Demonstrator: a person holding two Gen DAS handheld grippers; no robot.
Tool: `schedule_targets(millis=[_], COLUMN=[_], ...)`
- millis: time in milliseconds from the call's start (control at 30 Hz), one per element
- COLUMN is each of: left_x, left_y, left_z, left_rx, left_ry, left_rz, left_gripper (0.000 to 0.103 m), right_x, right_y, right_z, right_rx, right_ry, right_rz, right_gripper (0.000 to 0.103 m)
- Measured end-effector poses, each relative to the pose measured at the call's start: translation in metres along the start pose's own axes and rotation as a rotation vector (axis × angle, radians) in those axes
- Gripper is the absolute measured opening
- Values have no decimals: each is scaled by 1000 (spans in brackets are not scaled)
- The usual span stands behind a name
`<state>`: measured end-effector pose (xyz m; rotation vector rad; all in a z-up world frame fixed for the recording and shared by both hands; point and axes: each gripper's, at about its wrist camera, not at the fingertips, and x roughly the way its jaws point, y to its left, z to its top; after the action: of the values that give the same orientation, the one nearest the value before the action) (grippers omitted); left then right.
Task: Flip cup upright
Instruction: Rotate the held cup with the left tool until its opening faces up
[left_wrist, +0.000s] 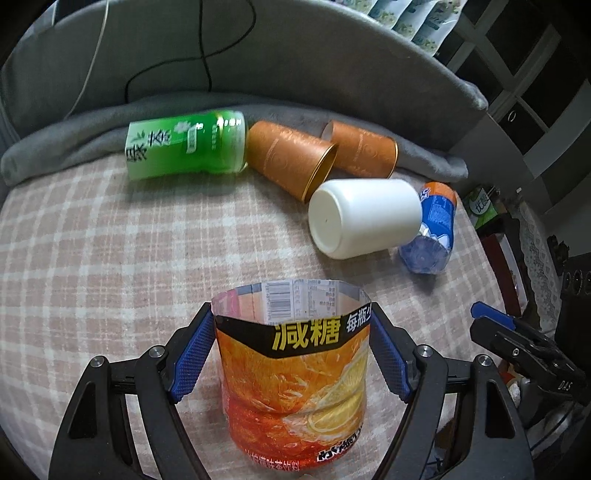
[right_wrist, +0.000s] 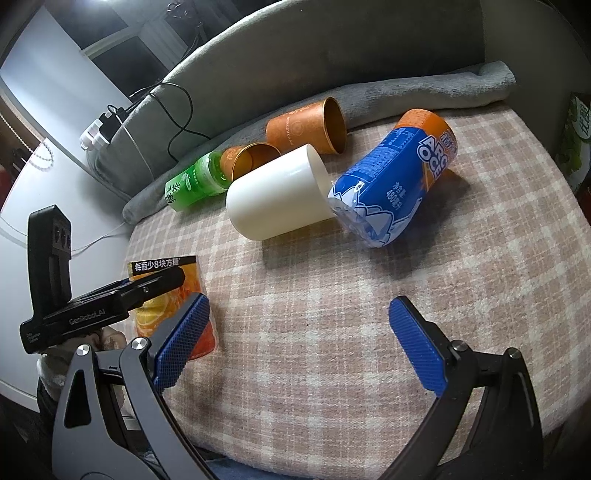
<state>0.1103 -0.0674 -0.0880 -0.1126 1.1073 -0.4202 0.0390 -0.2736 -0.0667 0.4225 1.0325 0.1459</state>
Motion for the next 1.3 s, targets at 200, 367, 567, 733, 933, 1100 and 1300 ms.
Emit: schedule_targets(millis=[200, 367, 567, 733, 933, 1100, 1300], left_x=[2, -2, -3, -7, -12, -17, -22], left_y=[-1, -4, -7, -12, -16, -17, -21], left_z=[0, -1, -3, -13, -21, -29, -42], left_rx=[0, 24, 56, 82, 85, 86, 103], left_ry=[-47, -108, -206, -246, -260, -265, -268], left_rz=[12, 27, 72, 86, 91, 89, 88], left_gripper=[79, 79, 79, 79, 79, 79, 79], right_x=[0, 0, 0, 1, 3, 3, 0], right_y=[-2, -3, -2, -2, 0, 6, 15], right_z=[-2, -2, -2, -2, -2, -4, -8], right_rx=[10, 16, 15, 16, 11, -2, -32], right_ry=[2, 0, -1, -1, -1, -9, -35], right_rz=[-3, -4, -8, -11, -9, -9, -18], right_gripper=[100, 100, 100, 100, 100, 100, 100])
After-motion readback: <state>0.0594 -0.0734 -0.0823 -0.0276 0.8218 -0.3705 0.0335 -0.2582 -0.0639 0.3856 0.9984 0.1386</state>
